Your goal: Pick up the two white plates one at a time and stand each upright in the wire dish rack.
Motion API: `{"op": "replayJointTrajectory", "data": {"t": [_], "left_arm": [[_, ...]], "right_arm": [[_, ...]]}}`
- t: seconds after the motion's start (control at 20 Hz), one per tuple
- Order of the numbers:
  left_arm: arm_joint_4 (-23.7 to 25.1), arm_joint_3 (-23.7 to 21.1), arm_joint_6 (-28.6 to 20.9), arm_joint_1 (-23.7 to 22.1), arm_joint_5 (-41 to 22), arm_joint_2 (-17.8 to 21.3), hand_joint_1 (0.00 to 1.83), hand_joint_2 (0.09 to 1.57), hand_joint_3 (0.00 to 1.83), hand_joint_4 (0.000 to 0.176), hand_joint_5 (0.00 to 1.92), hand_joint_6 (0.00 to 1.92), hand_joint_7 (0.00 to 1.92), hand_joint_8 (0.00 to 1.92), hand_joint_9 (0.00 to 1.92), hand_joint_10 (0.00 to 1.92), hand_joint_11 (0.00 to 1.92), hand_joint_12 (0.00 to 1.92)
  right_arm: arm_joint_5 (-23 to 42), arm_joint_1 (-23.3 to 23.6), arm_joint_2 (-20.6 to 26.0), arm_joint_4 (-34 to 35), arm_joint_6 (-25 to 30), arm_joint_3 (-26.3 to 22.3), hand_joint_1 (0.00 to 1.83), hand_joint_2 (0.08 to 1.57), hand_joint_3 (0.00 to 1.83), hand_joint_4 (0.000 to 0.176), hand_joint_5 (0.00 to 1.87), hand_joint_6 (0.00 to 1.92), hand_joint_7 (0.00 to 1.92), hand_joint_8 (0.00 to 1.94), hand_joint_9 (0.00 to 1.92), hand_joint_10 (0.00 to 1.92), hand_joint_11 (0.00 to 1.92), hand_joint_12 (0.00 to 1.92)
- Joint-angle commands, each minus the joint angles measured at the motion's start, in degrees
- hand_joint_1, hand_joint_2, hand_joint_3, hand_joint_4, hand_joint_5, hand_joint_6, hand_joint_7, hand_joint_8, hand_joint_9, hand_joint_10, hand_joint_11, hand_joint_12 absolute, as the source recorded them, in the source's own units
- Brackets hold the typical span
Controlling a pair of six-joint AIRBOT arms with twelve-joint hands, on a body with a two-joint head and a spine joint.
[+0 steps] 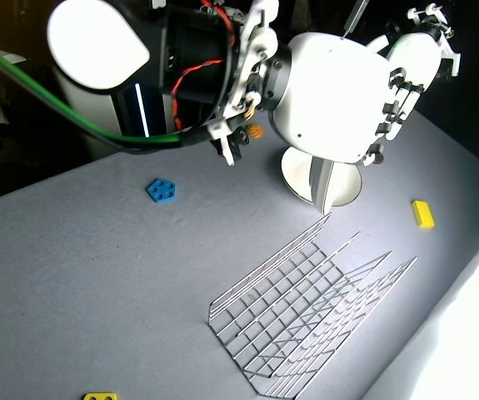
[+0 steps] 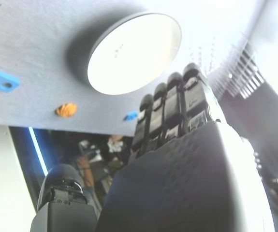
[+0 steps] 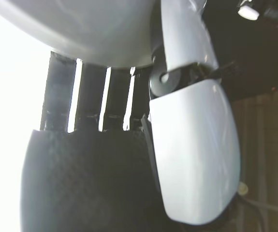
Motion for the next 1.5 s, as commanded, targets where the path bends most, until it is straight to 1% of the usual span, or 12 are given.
{"op": "replayJointTrajectory", "data": {"t": [0.0, 0.15, 0.2, 0.3, 0.45, 0.75, 0.95, 1.05, 1.15, 1.2, 1.25, 1.45], "left_arm": [[-4.01, 0.31, -0.25, -0.52, -1.71, 0.13, 0.0, 1.02, 0.0, 0.0, 0.05, 0.01, 0.03, 0.0, 0.01, 0.0, 0.0, 0.0], [-3.96, 0.42, -0.25, -0.54, -1.72, -0.08, 0.0, 1.01, 0.0, 0.0, 0.05, 0.01, 0.05, 0.01, 0.02, 0.01, 0.01, 0.0], [-3.9, 0.52, -0.25, -0.62, -1.72, -0.21, 0.0, 1.02, 0.0, 0.0, 0.06, 0.01, 0.05, 0.01, 0.02, 0.01, 0.01, 0.0], [-3.76, 0.72, -0.25, -1.12, -1.72, -0.53, 0.0, 1.02, 0.0, 0.0, 0.06, 0.01, 0.05, 0.01, 0.02, 0.01, 0.01, 0.0], [-2.96, 0.27, -0.28, -1.69, -1.73, -0.66, 0.0, 1.03, 0.0, 0.0, 0.05, 0.0, 0.04, 0.0, 0.02, 0.0, 0.0, 0.0], [-1.23, -2.91, -0.48, -1.81, -1.16, -0.98, 0.0, 1.02, 0.0, 0.0, 0.06, 0.01, 0.05, 0.01, 0.03, 0.01, 0.01, 0.01], [0.02, -5.41, -0.47, -1.81, 0.19, -1.57, 0.0, 1.03, 0.0, 0.0, 0.06, 0.01, 0.06, 0.01, 0.03, 0.01, 0.01, 0.01], [1.58, -5.97, -0.46, -1.17, 0.38, -2.18, 0.0, 1.01, 0.0, 0.0, 0.06, 0.0, 0.05, 0.0, 0.03, 0.0, 0.02, 0.01], [1.7, -6.21, -0.44, 1.07, 1.02, -3.0, 0.0, 1.03, 0.0, 0.0, 0.07, 0.0, 0.06, 0.0, 0.03, 0.0, 0.02, 0.01], [1.7, -6.19, -0.42, 1.87, 1.44, -3.43, 0.0, 1.03, 0.0, 0.0, 0.07, 0.0, 0.06, 0.0, 0.03, 0.0, 0.02, 0.02], [1.71, -6.19, -0.39, 2.47, 1.65, -3.75, 0.0, 1.01, 0.0, 0.0, 0.06, 0.0, 0.05, 0.0, 0.02, 0.0, 0.01, 0.01], [1.68, -6.64, -0.35, 2.64, 3.54, -4.67, 0.0, 1.03, 0.0, 0.0, 0.05, 0.0, 0.05, 0.0, 0.03, 0.0, 0.01, 0.01]], "right_arm": [[9.49, 0.49, 0.35, 1.55, 1.63, 0.36, 1.38, 1.1, 0.0, 0.0, 0.85, 1.09, 0.99, 0.94, 1.04, 1.03, 0.89, 1.07], [11.02, 0.22, 0.82, 1.58, 2.82, 1.46, 1.38, 1.11, 0.0, 0.0, 0.85, 1.08, 0.98, 0.95, 1.03, 1.05, 0.87, 1.11], [11.11, 0.15, 0.9, 1.8, 2.94, 1.87, 1.38, 1.09, 0.0, 0.0, 0.87, 1.05, 1.01, 0.91, 1.06, 1.0, 0.91, 1.08], [11.15, 0.11, 1.16, 3.96, 2.86, 2.84, 1.38, 1.09, 0.0, 0.0, 0.89, 1.04, 1.03, 0.88, 1.07, 0.99, 0.91, 1.07], [11.11, 0.27, 1.15, 5.18, 2.77, 4.49, 1.38, 1.09, 0.0, 0.0, 0.88, 1.04, 1.01, 0.91, 1.06, 1.0, 0.91, 1.08], [10.06, 0.1, 1.51, 8.33, 2.89, 6.96, 1.38, 1.1, 0.0, 0.0, 0.87, 1.04, 1.0, 0.93, 1.07, 1.0, 0.89, 1.09], [7.19, 0.34, 1.78, 11.62, 2.83, 8.38, 1.38, 1.1, 0.0, 0.0, 0.88, 1.04, 1.0, 0.92, 1.06, 1.01, 0.89, 1.08], [6.0, 0.38, 1.85, 13.48, 2.76, 8.96, 1.38, 1.09, 0.0, 0.0, 0.89, 1.04, 1.0, 0.91, 1.06, 1.01, 0.89, 1.07], [5.55, 0.23, 2.2, 14.3, 2.37, 9.0, 1.38, 1.1, 0.0, 0.0, 0.9, 1.02, 0.98, 0.95, 1.05, 1.03, 0.88, 1.08], [5.48, 0.03, 2.34, 16.59, 0.68, 9.07, 1.38, 1.09, 0.0, 0.0, 0.91, 1.0, 0.99, 0.93, 1.05, 1.02, 0.88, 1.09], [5.48, -0.22, 2.36, 17.65, 0.35, 9.31, 1.38, 1.09, 0.0, 0.0, 0.91, 1.01, 1.0, 0.92, 1.06, 1.01, 0.89, 1.09], [3.83, -1.14, 2.67, 20.23, -0.01, 9.48, 1.38, 1.1, 0.0, 0.0, 0.9, 1.04, 0.98, 0.94, 1.05, 1.02, 0.87, 1.07]]}}
